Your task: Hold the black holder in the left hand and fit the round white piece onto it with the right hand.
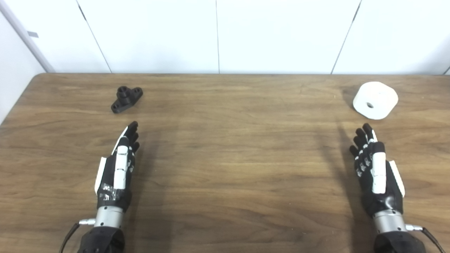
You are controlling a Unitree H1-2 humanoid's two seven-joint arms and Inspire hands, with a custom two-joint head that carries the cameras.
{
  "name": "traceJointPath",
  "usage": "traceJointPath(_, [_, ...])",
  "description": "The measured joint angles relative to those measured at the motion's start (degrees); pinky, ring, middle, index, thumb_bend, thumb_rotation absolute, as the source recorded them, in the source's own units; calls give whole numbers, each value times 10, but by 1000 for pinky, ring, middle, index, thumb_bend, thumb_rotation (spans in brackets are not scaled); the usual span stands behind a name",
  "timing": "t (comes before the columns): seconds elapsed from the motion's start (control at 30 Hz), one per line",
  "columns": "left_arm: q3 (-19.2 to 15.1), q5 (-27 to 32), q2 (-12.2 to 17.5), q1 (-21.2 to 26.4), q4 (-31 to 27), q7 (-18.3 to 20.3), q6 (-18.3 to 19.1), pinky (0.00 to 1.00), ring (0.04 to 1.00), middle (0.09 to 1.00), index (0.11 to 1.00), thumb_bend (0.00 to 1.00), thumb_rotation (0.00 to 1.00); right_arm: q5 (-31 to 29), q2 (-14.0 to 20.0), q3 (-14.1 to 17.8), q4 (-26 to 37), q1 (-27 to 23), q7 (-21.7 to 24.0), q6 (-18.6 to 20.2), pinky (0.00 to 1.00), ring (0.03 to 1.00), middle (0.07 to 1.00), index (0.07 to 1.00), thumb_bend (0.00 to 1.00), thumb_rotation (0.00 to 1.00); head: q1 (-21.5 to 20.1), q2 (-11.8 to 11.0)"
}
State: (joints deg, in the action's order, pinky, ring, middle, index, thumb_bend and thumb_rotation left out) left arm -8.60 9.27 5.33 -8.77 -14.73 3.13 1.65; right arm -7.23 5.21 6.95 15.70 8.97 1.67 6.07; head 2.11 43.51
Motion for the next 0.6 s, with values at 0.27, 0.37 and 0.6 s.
traceJointPath(0.27, [0, 0, 0, 0, 0, 0, 0, 1000, 999, 988, 948, 405, 921, 0, 0, 0, 0, 0, 0, 0, 1000, 1000, 988, 992, 576, 1000, 2, 1])
traceJointPath(0.37, [0, 0, 0, 0, 0, 0, 0, 1000, 999, 986, 945, 411, 918, 0, 0, 0, 0, 0, 1, 0, 1000, 1000, 990, 993, 577, 1000, -1, -2])
traceJointPath(0.6, [2, -1, -1, -2, 1, 0, -5, 1000, 983, 973, 944, 394, 906, 0, 1, 0, -2, 1, 1, -7, 1000, 999, 985, 993, 542, 1000, 42, -31])
